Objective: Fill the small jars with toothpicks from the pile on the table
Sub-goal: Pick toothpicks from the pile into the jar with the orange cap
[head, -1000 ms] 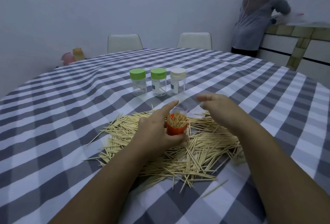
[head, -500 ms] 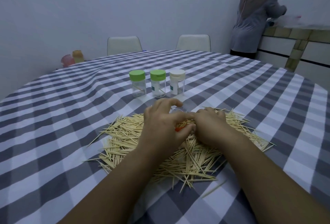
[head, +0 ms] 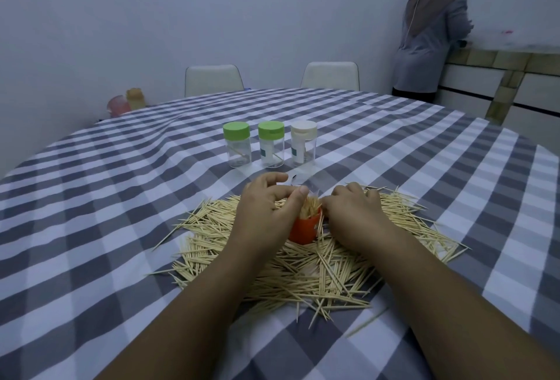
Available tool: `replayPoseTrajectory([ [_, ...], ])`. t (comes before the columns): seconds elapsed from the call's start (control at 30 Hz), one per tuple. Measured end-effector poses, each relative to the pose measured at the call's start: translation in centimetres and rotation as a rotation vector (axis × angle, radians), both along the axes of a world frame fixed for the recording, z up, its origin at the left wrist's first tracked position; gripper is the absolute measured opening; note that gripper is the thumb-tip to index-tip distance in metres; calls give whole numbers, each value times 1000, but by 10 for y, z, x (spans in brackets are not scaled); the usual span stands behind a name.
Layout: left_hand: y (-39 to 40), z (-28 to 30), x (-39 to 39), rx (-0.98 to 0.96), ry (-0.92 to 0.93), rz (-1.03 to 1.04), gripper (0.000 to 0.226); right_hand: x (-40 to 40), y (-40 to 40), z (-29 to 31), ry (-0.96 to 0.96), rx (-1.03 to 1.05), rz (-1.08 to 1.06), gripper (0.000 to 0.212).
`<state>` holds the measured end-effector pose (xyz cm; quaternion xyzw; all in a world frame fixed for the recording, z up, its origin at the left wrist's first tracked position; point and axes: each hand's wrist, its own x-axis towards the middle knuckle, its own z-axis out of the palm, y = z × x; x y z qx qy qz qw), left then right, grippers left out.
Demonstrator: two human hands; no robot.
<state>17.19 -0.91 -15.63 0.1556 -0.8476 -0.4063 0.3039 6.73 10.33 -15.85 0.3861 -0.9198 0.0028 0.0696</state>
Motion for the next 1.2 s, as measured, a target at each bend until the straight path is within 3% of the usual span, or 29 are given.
replayPoseTrajectory([
  [0.33, 0, 4, 4, 113, -9, -41, 23, -1, 4, -1, 63, 41, -29, 32],
  [0.4, -1, 4, 6, 167, -28, -77, 34, -1, 5, 1, 100, 33, -51, 29],
  [0.47, 0, 6, 9, 229, -104, -143, 61, 0, 6, 3, 123, 6, -67, 26],
  [0.57, 3, 10, 13, 62, -319, -123, 92, 0, 6, 5, 138, -21, -92, 23],
  [0.67, 7, 12, 15, -122, -427, -46, 95, -2, 8, 8, 115, -44, -126, 21],
  [0.77, 7, 11, 14, -174, -417, -15, 88, -5, 12, 13, 72, -112, -138, 18],
  [0.93, 0, 7, 12, -177, -360, 23, 79, -4, 10, 18, -187, -451, -70, 21],
  [1.2, 0, 3, 10, -231, -332, 23, 76, 16, -6, 16, -832, -1331, 61, 17],
])
